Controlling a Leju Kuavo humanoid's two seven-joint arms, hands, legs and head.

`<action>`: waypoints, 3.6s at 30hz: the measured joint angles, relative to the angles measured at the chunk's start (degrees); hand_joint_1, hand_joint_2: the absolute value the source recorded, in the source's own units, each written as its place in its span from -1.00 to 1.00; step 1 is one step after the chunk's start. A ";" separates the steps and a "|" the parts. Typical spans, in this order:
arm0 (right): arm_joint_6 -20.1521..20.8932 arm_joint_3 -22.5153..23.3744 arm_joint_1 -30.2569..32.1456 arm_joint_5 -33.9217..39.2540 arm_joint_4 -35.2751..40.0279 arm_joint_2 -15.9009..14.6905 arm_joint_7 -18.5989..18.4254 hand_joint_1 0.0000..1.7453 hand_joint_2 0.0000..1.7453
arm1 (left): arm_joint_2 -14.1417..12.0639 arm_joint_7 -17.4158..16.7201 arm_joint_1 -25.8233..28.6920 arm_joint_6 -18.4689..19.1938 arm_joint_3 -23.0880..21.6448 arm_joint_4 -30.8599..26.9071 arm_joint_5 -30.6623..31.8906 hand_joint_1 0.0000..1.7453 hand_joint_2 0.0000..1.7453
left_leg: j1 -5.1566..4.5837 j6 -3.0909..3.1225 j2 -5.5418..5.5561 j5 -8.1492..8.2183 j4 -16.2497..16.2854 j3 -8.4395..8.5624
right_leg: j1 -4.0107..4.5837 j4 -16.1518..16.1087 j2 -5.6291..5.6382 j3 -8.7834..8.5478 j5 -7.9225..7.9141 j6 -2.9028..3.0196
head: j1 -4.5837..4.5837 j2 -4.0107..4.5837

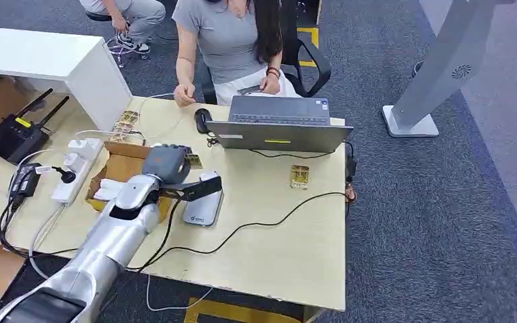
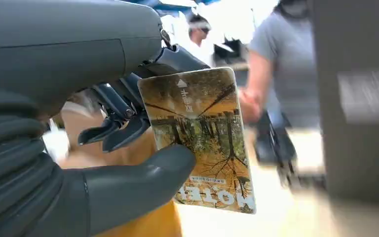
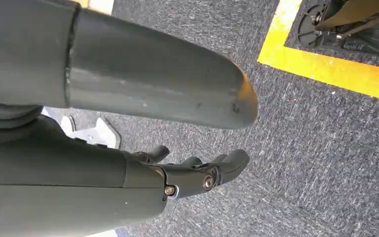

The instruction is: Pass the card to the sensor for recognition and then transmit it.

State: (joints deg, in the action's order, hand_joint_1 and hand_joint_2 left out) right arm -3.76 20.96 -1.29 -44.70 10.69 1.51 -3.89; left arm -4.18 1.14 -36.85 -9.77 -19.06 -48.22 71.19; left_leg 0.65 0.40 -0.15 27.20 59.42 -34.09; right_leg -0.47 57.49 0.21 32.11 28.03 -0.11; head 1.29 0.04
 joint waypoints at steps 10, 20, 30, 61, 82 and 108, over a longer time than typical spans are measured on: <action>-0.02 0.17 -0.01 -0.31 0.00 0.09 -0.15 -1.00 -1.00 | -1.16 -0.72 -5.58 -0.15 0.00 -1.49 0.63 1.00 1.00 | -0.01 0.03 -0.01 -0.02 0.00 0.00 | 0.00 0.01 0.01 0.00 -0.01 0.01 | 0.00 0.00; -0.09 0.22 -0.03 -1.53 0.00 0.13 -0.61 -1.00 -1.00 | -2.29 -4.76 -10.22 -0.33 0.07 0.15 3.32 1.00 1.00 | 0.02 0.04 0.00 -0.11 0.00 -0.06 | 0.02 0.01 0.00 0.02 -0.03 0.01 | -0.02 0.00; -0.18 0.48 -0.18 -2.16 0.00 0.15 -1.31 -1.00 -1.00 | -4.07 -5.09 -17.80 -2.03 0.52 6.19 4.02 1.00 1.00 | 0.01 0.04 0.00 -0.12 -0.01 -0.03 | 0.03 0.02 0.00 0.01 -0.09 0.01 | 0.00 0.00; -2.95 8.00 0.99 -0.35 0.00 1.62 -2.03 -1.00 -1.00 | -3.23 8.59 33.96 -17.14 6.43 -35.85 -4.74 -1.00 1.00 | -0.03 0.02 -0.22 0.25 -0.05 -0.03 | -0.05 -0.02 0.26 0.10 0.21 -0.09 | -0.15 0.00; -3.26 11.23 1.24 -0.90 0.00 2.08 -2.54 -1.00 -1.00 | -11.15 -2.69 46.41 3.26 14.82 -41.52 0.81 -1.00 1.00 | 0.00 0.03 0.02 0.16 -0.08 0.01 | 0.01 -0.01 -0.07 -0.05 0.21 -0.06 | -0.15 0.00; -2.40 12.15 0.89 -3.80 0.00 2.36 -2.23 -1.00 -1.00 | -6.82 -0.61 40.47 -9.37 15.23 -37.94 4.44 -1.00 1.00 | -0.01 0.05 0.03 0.15 -0.06 0.02 | 0.00 -0.01 -0.07 -0.05 0.18 -0.07 | -0.15 0.00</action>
State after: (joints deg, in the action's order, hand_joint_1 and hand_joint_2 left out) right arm -6.16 33.11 -0.40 -48.50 10.69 3.87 -6.12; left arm -10.99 0.52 3.61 -19.14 -3.82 -86.16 75.63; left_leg 0.64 0.45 -0.12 27.35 59.36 -34.07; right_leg -0.47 57.48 0.14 32.05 28.21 -0.18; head 1.14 0.04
